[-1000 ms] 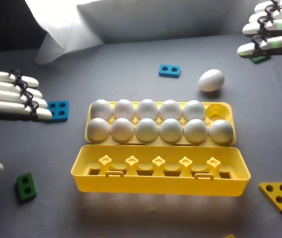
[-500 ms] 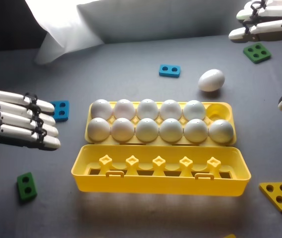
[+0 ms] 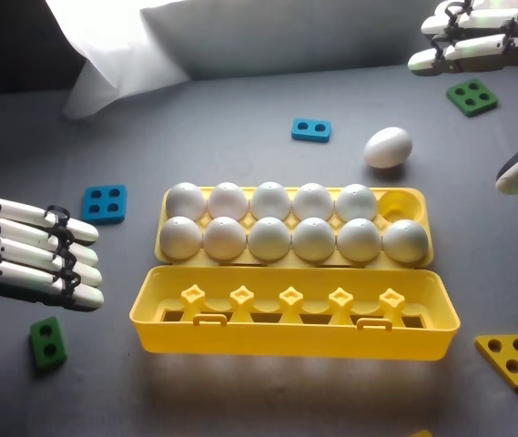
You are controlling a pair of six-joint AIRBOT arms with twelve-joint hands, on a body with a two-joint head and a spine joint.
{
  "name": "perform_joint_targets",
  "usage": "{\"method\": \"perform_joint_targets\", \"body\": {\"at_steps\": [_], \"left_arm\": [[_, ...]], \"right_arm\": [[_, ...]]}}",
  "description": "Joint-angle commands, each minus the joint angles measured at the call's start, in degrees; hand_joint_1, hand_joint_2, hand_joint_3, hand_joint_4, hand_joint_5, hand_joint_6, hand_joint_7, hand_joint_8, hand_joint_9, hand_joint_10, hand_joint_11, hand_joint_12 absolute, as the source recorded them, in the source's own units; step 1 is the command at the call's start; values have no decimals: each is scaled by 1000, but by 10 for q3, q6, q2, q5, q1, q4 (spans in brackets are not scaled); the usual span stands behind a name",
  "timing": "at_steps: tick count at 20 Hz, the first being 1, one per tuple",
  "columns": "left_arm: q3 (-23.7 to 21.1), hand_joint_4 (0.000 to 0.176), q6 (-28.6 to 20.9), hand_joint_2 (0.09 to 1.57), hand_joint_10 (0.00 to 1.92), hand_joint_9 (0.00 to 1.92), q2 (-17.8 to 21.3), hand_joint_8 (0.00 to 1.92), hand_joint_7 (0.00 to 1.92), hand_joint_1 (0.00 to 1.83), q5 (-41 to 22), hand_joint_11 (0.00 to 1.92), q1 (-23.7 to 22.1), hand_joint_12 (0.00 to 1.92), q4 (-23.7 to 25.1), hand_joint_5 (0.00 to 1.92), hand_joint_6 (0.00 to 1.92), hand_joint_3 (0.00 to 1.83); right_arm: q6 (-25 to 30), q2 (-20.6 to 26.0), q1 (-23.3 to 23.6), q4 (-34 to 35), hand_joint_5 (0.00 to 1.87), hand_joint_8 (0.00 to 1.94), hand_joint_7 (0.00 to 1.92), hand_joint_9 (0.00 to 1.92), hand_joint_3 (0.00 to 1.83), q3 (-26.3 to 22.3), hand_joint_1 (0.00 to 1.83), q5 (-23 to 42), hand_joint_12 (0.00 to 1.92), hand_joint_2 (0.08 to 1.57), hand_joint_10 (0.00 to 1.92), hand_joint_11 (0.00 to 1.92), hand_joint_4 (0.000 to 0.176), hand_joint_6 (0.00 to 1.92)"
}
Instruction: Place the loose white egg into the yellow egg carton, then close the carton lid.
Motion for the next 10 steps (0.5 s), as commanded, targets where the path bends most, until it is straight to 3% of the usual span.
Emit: {"method": "perform_joint_targets", "body": {"at_steps": [1, 6, 8, 10], "left_arm": [[4, 0, -2, 1177, 6, 107, 5, 5, 140, 0, -35, 0, 1, 0, -38, 107, 2, 0], [11, 0, -16, 1177, 5, 107, -2, 4, 141, 0, -51, 0, 4, 0, -32, 107, 2, 0], [16, 0, -20, 1179, 9, 120, -4, 9, 155, 0, -62, 4, 3, 1, -29, 121, 7, 0], [21, 0, -25, 1181, 10, 127, -7, 7, 154, 0, -68, 10, 1, 4, -29, 118, 4, 1]], "right_arm": [[-5, 6, 3, 28, 110, 0, 0, 0, 0, 6, 320, 27, 0, 734, 0, 0, 108, 3], [-26, -15, -4, 28, 111, 0, 0, 0, 0, 24, 320, 30, 0, 734, 0, 0, 108, 2], [-26, -22, -7, 28, 217, 0, 0, 0, 4, 33, 467, 30, 0, 750, 0, 0, 163, 13], [-32, -25, -8, 28, 269, 0, 0, 0, 4, 38, 524, 30, 0, 753, 0, 0, 175, 26]]}}
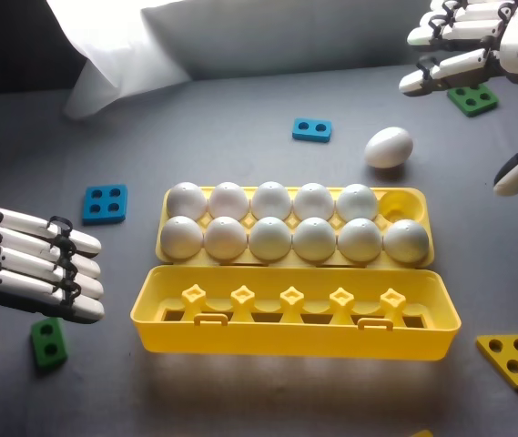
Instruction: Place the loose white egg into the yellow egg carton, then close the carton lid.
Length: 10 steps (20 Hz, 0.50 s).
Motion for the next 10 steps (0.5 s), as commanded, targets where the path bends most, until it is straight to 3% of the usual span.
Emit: {"method": "perform_joint_targets", "body": {"at_steps": [1, 3, 4, 5, 10], "left_arm": [[4, 0, -6, 1183, 2, 107, 6, 1, 140, 0, -41, 1, -4, 1, -38, 115, 2, 2], [2, 0, -10, 1184, 6, 118, 6, 3, 145, 0, -42, 5, -9, 2, -38, 123, 4, 2], [1, 0, -10, 1180, 10, 188, 6, 8, 228, 0, -42, 71, -10, 34, -38, 199, 8, 0], [1, 0, -10, 1180, 1, 152, 6, 1, 198, 0, -42, 44, -10, 24, -38, 176, 1, 0], [0, 0, -10, 1189, 0, 151, 5, 0, 186, 0, -39, 46, -8, 28, -37, 178, 4, 3]], "right_arm": [[-2, 6, 3, 28, 310, 0, 0, 0, 3, 7, 547, 24, 0, 758, 0, 0, 176, 13], [-3, 3, 3, 28, 462, 0, 0, 0, 2, 11, 606, 24, 0, 755, 0, 0, 176, 24], [-5, 1, 4, 28, 770, 1, 27, 0, 7, 12, 722, 25, 0, 802, 0, 0, 176, 47], [-8, 0, 4, 28, 843, 4, 25, 0, 3, 13, 746, 25, 0, 811, 0, 0, 176, 24], [-30, -8, 12, 52, 834, 2, 19, 0, 0, 14, 685, 25, 0, 804, 0, 0, 176, 1]]}}
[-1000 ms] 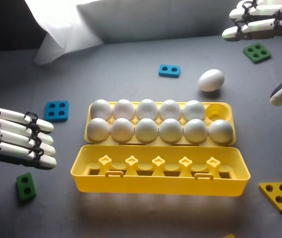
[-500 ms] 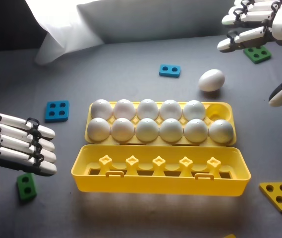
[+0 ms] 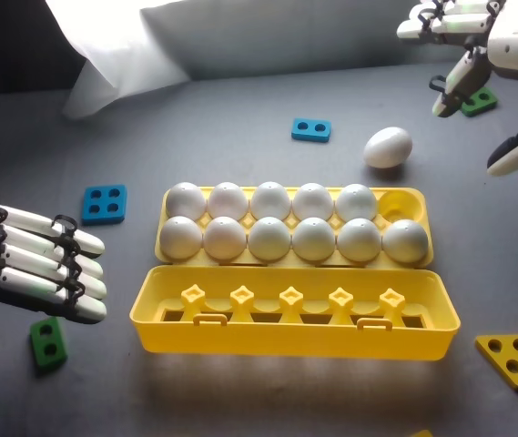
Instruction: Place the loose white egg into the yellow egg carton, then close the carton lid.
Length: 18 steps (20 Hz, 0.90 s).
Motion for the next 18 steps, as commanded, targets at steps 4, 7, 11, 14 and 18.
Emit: {"method": "perform_joint_targets", "body": {"at_steps": [4, 7, 11, 14, 18], "left_arm": [[-1, 0, -1, 1192, 0, 115, 5, 0, 152, 0, -30, 13, -4, 15, -28, 137, 0, 3], [-1, 0, -1, 1202, 14, 155, 5, 14, 193, 0, -30, 35, -6, 25, -26, 161, 8, 6], [-6, 0, -1, 1202, 12, 157, 7, 12, 195, 0, -26, 34, -8, 26, -17, 162, 7, 6], [-8, 0, -1, 1202, 11, 157, 8, 11, 196, 0, -26, 34, -9, 26, -17, 162, 6, 5], [-7, 0, -1, 1203, 9, 158, 7, 9, 196, 0, -24, 34, -11, 27, -17, 163, 5, 4]], "right_arm": [[-42, 0, 7, 63, 800, 0, 0, 0, 6, 4, 660, 23, 0, 820, 0, 0, 176, 0], [-80, -6, 0, 92, 822, 0, 0, 0, 0, 4, 670, 22, 0, 805, 0, 0, 176, 9], [-104, -8, -12, 142, 823, 0, 0, 0, 0, 3, 670, 21, 0, 804, 0, 0, 176, 8], [-69, 7, -20, 144, 823, 0, 0, 0, 0, -12, 670, 20, 0, 804, 0, 0, 176, 7], [-70, 14, -21, 153, 824, 0, 0, 0, 0, -32, 670, 17, 0, 804, 0, 0, 176, 6]]}}
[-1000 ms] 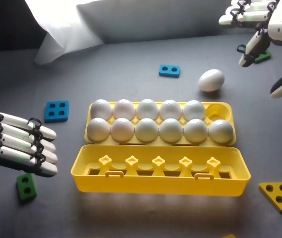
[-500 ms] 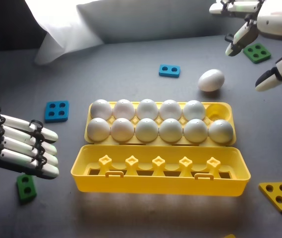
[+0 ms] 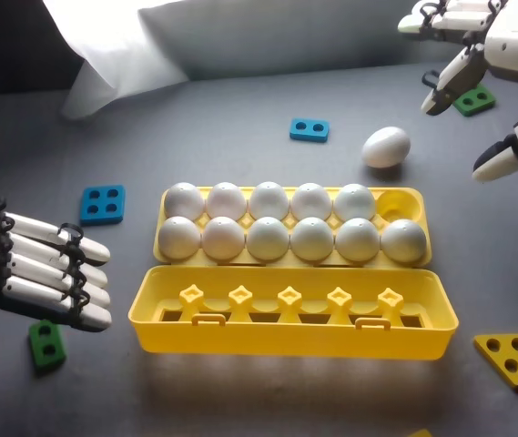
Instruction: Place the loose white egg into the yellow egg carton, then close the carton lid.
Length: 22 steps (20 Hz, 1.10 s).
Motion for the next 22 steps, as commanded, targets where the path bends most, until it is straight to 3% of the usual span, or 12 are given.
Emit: {"method": "perform_joint_targets", "body": {"at_steps": [1, 3, 13, 18, 22], "left_arm": [[4, 0, -1, 1203, 9, 158, 6, 8, 197, 0, -31, 34, -4, 28, -37, 163, 5, 4], [3, 0, -1, 1203, 8, 159, 6, 8, 197, 0, -31, 34, -7, 28, -37, 163, 4, 4], [4, 0, -1, 1203, 5, 160, 5, 5, 198, 0, -28, 33, -7, 30, -34, 164, 3, 3], [4, 0, -1, 1202, 12, 168, 4, 14, 202, 0, -25, 62, -7, 46, -32, 179, 14, 1], [4, 0, -1, 1203, 4, 154, 4, 7, 195, 0, -23, 25, -7, 32, -32, 182, 11, 2]], "right_arm": [[-11, 5, 2, 24, 824, 0, 0, 0, 0, 1, 670, 38, 0, 804, 0, 0, 176, 6], [-36, -6, 2, 24, 824, 0, 0, 0, 0, 10, 670, 39, 0, 804, 0, 0, 176, 5], [-50, -78, 2, 21, 825, 0, 0, 0, 0, 118, 670, 49, 0, 804, 0, 0, 176, 4], [-49, -94, -3, -4, 859, 14, 45, 0, 0, 129, 728, 71, 0, 794, 0, 0, 170, 15], [-49, -103, -9, -10, 815, 8, 40, 0, 1, 133, 651, 86, 0, 806, 0, 0, 173, 0]]}}
